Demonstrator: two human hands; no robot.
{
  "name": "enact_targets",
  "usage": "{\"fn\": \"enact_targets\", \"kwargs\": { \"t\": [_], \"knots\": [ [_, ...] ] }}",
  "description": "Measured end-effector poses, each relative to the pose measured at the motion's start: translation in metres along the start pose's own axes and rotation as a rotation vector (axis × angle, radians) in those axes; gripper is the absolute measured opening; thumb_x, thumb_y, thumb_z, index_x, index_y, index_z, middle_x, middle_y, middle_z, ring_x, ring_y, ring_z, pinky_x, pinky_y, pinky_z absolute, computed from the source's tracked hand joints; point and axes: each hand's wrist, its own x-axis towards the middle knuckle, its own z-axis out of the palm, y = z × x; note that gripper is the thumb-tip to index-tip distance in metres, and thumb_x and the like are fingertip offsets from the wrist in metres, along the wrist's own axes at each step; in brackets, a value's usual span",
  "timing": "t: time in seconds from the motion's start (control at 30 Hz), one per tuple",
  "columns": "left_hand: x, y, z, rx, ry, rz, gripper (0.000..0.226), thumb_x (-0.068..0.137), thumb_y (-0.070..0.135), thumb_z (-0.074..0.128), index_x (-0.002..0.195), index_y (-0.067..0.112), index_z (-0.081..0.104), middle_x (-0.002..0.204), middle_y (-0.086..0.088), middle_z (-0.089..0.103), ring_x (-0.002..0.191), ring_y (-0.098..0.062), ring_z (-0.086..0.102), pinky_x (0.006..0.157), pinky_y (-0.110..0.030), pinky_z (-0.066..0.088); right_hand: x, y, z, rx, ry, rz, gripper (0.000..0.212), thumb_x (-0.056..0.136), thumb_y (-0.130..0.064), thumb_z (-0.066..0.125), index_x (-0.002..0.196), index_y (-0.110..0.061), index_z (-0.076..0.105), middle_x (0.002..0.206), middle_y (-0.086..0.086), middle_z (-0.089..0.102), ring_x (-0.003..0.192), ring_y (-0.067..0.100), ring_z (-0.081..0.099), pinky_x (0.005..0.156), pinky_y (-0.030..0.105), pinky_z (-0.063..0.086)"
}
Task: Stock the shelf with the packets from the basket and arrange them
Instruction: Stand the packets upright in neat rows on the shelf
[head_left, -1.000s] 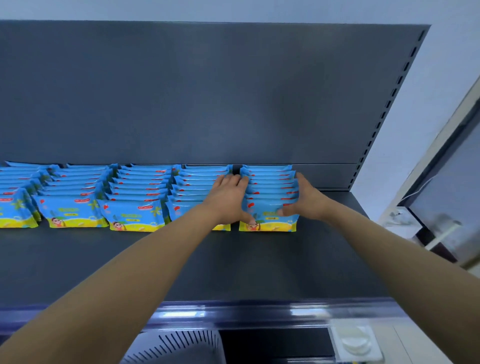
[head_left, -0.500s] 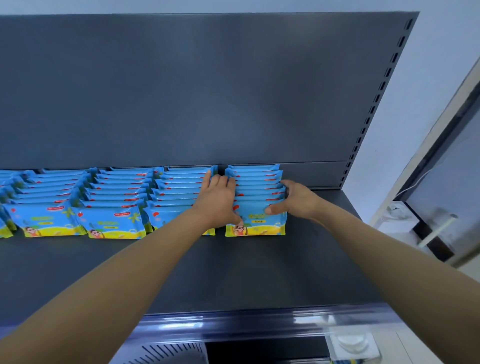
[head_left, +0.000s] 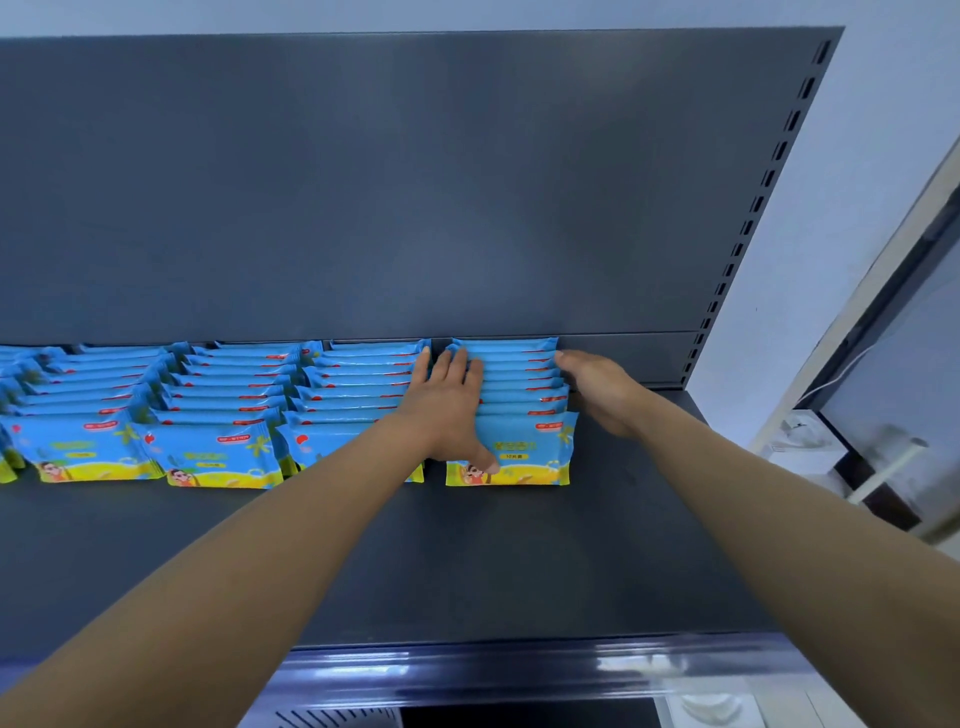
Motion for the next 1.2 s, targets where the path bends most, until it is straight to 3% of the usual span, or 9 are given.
{"fn": "enact_targets", "kwargs": {
  "t": [0.1,0.5,0.57,0.67,0.8,0.87,0.97,1.1,1.2],
  "knots": [
    [-0.001,0.003,-0.003,0.018,-0.007,-0.016,0.13,0.062,0.071,0.065,0.147,0.005,-0.007,0.155,-0.02,-0.005,0.143,-0.037,-0.002,0.116,-0.045,-0.01,0.002,0.001,0.002,0.001,0.009,-0.008,0.027,0.1,-0.018,0.037,0.109,-0.012,0.061,0.111,0.009,0.067,0.104,0.024,0.064,0.099,0.043,0.048],
    [-0.006,0.008,-0.009,0.046,-0.029,-0.01,0.126,0.067,0.066,0.065,0.145,-0.003,-0.007,0.154,-0.023,0.0,0.144,-0.03,-0.001,0.116,-0.041,-0.009,0.002,0.005,0.008,-0.017,0.052,-0.04,0.029,0.098,-0.008,0.034,0.112,-0.009,0.059,0.108,0.01,0.067,0.099,0.024,0.065,0.091,0.041,0.052],
    [-0.008,0.008,-0.01,0.085,-0.019,-0.031,0.125,0.067,0.067,0.063,0.146,-0.001,-0.005,0.154,-0.022,0.002,0.144,-0.032,0.002,0.117,-0.044,-0.008,-0.001,0.004,0.009,-0.03,0.092,-0.078,0.028,0.098,-0.008,0.034,0.11,-0.01,0.059,0.103,0.004,0.067,0.098,0.021,0.064,0.084,0.033,0.053],
    [-0.009,0.01,-0.01,0.11,-0.019,-0.045,0.121,0.068,0.066,0.06,0.146,-0.001,-0.004,0.155,-0.02,0.003,0.143,-0.033,0.0,0.116,-0.047,-0.008,-0.012,-0.001,0.008,-0.11,0.174,-0.151,0.025,0.1,-0.014,0.038,0.118,-0.013,0.056,0.103,-0.004,0.061,0.09,0.008,0.057,0.064,0.013,0.042],
    [-0.01,0.012,-0.01,0.119,-0.026,-0.067,0.12,0.07,0.065,0.059,0.146,-0.002,-0.006,0.155,-0.02,0.0,0.143,-0.034,-0.004,0.115,-0.048,-0.01,-0.033,0.001,0.003,-0.365,0.189,-0.253,0.029,0.091,-0.032,0.059,0.113,-0.014,0.056,0.108,-0.005,0.062,0.094,0.008,0.058,0.065,0.013,0.04],
    [-0.011,0.013,-0.009,0.119,-0.023,-0.077,0.119,0.071,0.064,0.058,0.146,-0.002,-0.006,0.155,-0.02,-0.001,0.143,-0.034,-0.005,0.114,-0.049,-0.011,-0.039,0.002,-0.001,-0.507,0.1,-0.167,0.045,0.079,-0.033,0.073,0.114,-0.016,0.051,0.108,-0.008,0.059,0.093,0.006,0.058,0.068,0.014,0.044],
    [-0.013,0.012,-0.008,0.125,-0.003,-0.071,0.119,0.07,0.065,0.059,0.146,-0.001,-0.005,0.155,-0.019,0.001,0.143,-0.034,-0.004,0.114,-0.05,-0.01,-0.043,0.008,-0.001,-0.695,-0.039,0.026,0.086,0.07,-0.02,0.082,0.139,-0.013,0.031,0.127,0.002,0.053,0.108,0.02,0.057,0.091,0.034,0.051],
    [-0.017,0.011,-0.004,0.159,0.08,0.013,0.11,0.073,0.064,0.059,0.147,0.002,0.005,0.154,-0.016,0.012,0.143,-0.033,0.004,0.115,-0.051,-0.009,-0.046,0.021,0.011,-0.789,0.046,-0.036,0.059,0.074,-0.013,0.075,0.124,-0.009,0.044,0.113,0.006,0.056,0.091,0.019,0.055,0.076,0.031,0.049],
    [-0.022,0.01,0.0,0.203,0.13,0.058,0.104,0.078,0.061,0.057,0.147,0.002,0.006,0.152,-0.015,0.016,0.143,-0.03,0.008,0.115,-0.05,-0.009,-0.049,0.022,0.018,-0.871,0.091,-0.083,0.048,0.077,-0.015,0.07,0.119,-0.007,0.047,0.116,0.009,0.055,0.097,0.024,0.057,0.078,0.034,0.05]
  ]
}}
